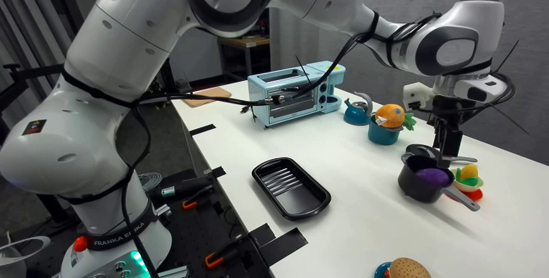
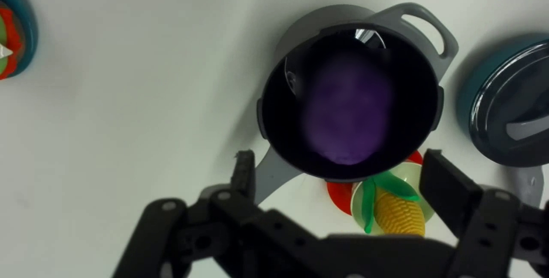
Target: Move the purple plush toy from the black pot to the counter
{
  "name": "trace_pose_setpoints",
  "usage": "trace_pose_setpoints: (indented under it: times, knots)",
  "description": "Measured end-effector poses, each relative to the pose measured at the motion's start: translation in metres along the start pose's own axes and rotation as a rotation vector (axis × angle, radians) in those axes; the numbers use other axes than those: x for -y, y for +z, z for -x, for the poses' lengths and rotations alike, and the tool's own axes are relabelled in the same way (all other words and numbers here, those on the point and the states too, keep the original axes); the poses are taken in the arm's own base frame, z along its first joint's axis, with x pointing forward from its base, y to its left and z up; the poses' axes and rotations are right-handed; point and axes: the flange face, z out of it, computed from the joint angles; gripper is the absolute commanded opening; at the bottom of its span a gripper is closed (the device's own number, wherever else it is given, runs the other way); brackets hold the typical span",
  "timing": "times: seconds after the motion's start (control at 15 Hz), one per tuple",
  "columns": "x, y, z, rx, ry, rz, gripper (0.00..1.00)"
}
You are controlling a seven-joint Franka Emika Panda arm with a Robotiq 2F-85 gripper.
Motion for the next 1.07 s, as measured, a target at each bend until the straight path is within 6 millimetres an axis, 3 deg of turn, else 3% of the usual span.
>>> trace_pose_setpoints:
  times: [1.07]
  knots:
    - [0.008,0.053,0.012,0.073,-0.02,0.068,1.0]
